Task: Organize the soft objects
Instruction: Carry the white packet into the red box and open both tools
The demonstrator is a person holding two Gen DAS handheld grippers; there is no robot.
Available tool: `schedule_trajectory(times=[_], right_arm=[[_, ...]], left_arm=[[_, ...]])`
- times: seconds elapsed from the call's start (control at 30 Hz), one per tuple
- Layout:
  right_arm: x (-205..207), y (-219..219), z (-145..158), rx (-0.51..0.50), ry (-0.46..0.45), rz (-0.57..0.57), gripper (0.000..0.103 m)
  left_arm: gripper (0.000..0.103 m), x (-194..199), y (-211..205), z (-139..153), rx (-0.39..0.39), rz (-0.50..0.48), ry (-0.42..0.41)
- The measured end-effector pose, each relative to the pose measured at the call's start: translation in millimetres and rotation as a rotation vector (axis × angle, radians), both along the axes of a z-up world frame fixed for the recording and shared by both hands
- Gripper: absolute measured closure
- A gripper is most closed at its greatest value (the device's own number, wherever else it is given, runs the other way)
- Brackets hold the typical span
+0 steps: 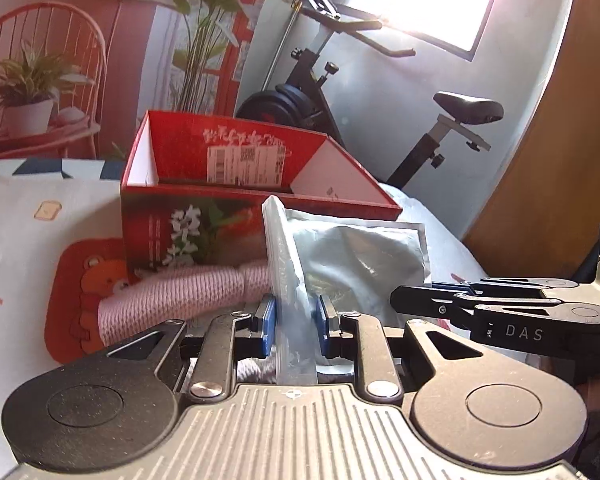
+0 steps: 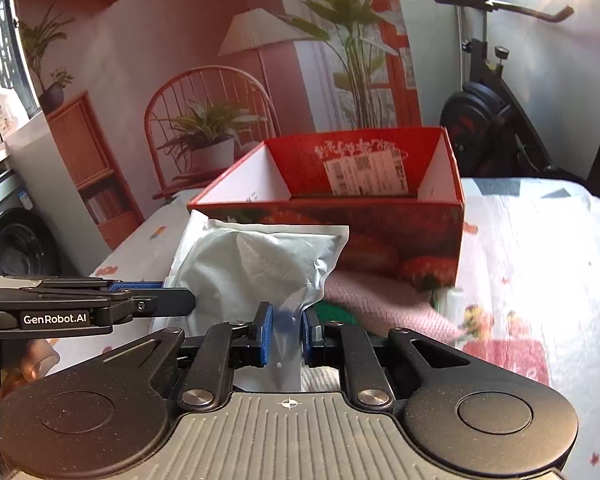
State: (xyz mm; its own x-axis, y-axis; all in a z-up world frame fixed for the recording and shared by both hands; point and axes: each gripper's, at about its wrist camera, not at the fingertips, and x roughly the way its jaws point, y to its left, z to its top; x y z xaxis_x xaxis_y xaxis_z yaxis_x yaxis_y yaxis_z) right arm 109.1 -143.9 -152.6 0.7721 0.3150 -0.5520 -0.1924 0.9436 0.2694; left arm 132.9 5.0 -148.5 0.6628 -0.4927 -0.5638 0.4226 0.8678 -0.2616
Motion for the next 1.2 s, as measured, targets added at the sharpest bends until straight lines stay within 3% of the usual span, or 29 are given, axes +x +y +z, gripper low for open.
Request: schedule_trajectory(times=[0.2, 0.4, 0.73, 1.0, 1.2], right_arm=[[56.8, -7.1, 35.4, -0.013, -0.086, 0.036, 0.089], [126.3, -8.4, 44.3, 0.003, -0.101, 0.044, 0.089], [206.8, -3.4, 9.5, 0.004, 0.001, 0.040, 0.088], [230.7, 3.5, -22.8, 0.017, 0.131, 0.047, 0.084], [232.5, 5.9, -33.0, 0.019, 0.175, 0.033, 0.078]], left_arm=[[0.080, 46.3, -1.4, 27.6, -0.008, 0.032, -0.063], [0.076, 102.9, -1.3, 39.0, -0.010, 0.092, -0.066], [0.070, 164.1, -11.9, 17.3, 0.077, 0.122, 0.022], [0.070, 182.8, -3.5, -9.1, 0.112, 0.128, 0.126], [0.067, 185.4, -2.6, -13.6, 0.133, 0.126, 0.129]])
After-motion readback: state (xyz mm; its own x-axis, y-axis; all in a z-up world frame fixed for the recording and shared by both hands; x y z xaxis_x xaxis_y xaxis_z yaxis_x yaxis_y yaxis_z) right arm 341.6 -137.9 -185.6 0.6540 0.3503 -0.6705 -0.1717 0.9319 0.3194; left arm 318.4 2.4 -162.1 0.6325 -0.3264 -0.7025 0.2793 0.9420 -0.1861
